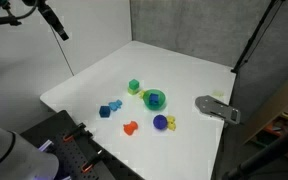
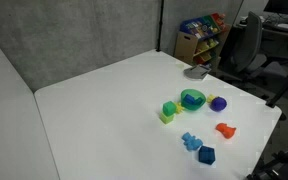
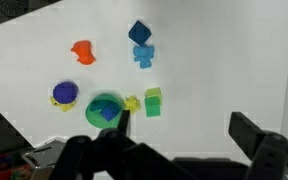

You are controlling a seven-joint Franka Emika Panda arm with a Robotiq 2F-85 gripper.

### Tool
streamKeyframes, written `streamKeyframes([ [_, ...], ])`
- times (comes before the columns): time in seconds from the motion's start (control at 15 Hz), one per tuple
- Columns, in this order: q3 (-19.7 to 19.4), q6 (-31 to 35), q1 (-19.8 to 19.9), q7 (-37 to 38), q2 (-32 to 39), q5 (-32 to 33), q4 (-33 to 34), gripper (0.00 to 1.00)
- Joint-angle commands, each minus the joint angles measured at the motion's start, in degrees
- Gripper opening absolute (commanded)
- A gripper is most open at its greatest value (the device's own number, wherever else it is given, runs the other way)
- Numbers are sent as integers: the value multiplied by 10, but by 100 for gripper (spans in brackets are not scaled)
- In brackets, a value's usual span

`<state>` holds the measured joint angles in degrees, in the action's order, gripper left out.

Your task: Put the light blue object in the bowl

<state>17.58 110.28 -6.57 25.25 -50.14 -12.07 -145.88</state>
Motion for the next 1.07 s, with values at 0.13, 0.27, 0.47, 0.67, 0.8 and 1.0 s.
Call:
streamKeyframes([
  [0.13,1,-2,2,-1,0,0,2,100],
  [0.27,2,2,4,0,6,1,4,100],
  [0.47,-2,19,12,-5,43,-1,18,100],
  [0.67,-7,52,20,-9,95,-2,32,100],
  [0.8,-12,79,23,-11,134,-1,39,100],
  [1.0,-27,117,17,-32,201,-6,48,100],
])
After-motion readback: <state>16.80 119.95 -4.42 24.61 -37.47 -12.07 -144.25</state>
